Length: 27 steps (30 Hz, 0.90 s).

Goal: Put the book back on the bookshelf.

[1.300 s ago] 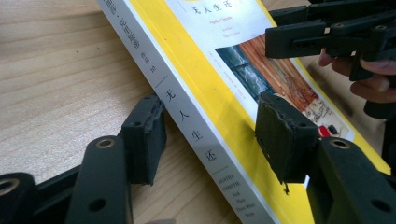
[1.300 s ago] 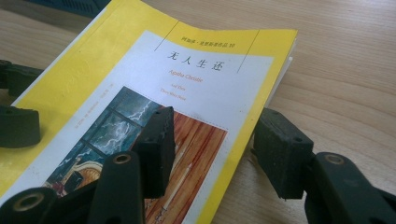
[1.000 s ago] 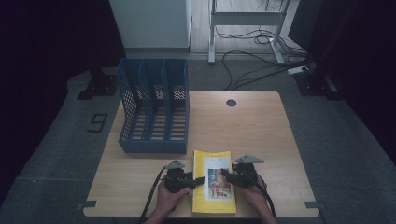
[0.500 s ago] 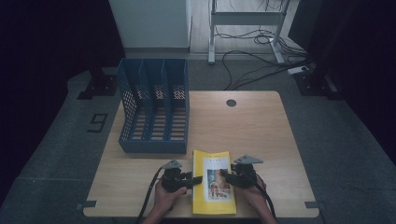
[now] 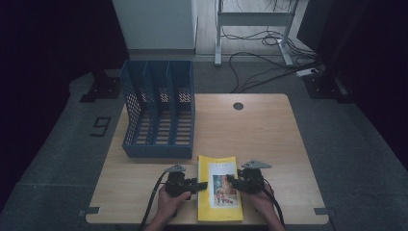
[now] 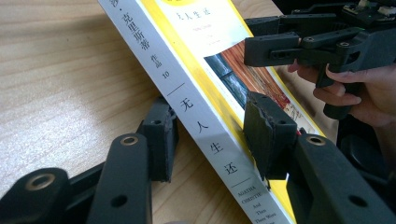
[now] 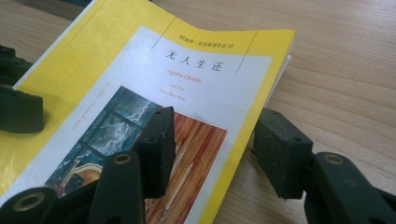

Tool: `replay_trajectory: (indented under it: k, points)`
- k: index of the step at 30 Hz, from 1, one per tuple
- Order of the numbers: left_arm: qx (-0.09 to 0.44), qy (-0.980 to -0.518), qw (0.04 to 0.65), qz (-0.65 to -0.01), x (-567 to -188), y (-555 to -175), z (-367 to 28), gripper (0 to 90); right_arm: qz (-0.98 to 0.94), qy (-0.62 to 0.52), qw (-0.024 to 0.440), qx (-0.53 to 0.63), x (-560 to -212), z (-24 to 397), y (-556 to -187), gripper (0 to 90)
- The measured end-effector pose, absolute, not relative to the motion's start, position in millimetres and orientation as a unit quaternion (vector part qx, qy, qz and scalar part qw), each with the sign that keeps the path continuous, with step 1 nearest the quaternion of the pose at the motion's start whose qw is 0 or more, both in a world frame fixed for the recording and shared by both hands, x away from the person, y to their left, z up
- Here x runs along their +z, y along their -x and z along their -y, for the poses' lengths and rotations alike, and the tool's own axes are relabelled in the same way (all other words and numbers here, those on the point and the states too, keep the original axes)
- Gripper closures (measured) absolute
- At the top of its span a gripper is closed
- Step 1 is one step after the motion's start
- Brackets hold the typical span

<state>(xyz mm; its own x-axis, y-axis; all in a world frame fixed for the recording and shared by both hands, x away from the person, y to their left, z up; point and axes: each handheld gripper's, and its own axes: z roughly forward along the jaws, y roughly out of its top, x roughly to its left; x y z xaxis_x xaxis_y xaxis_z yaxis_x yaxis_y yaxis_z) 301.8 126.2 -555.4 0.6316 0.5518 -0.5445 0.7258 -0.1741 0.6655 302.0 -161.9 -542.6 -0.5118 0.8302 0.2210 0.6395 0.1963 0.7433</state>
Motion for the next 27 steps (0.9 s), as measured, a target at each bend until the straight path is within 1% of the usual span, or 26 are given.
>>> replay_trajectory:
  k: [8, 15, 27]
  points:
    - [-0.104, -0.761, 0.482, -0.422, -559.6, -303.9, -124.2, 53.2, -0.767, -0.477, 0.122, 0.412, -542.6, 160.2, -301.0, 48.3]
    - [-0.096, -0.767, 0.479, -0.416, -558.7, -301.9, -118.3, 49.9, -0.767, -0.476, 0.123, 0.412, -542.8, 157.8, -300.3, 48.3]
    - [-0.094, -0.765, 0.481, -0.418, -559.0, -302.0, -116.5, 48.7, -0.766, -0.475, 0.12, 0.415, -543.4, 156.3, -300.1, 48.2]
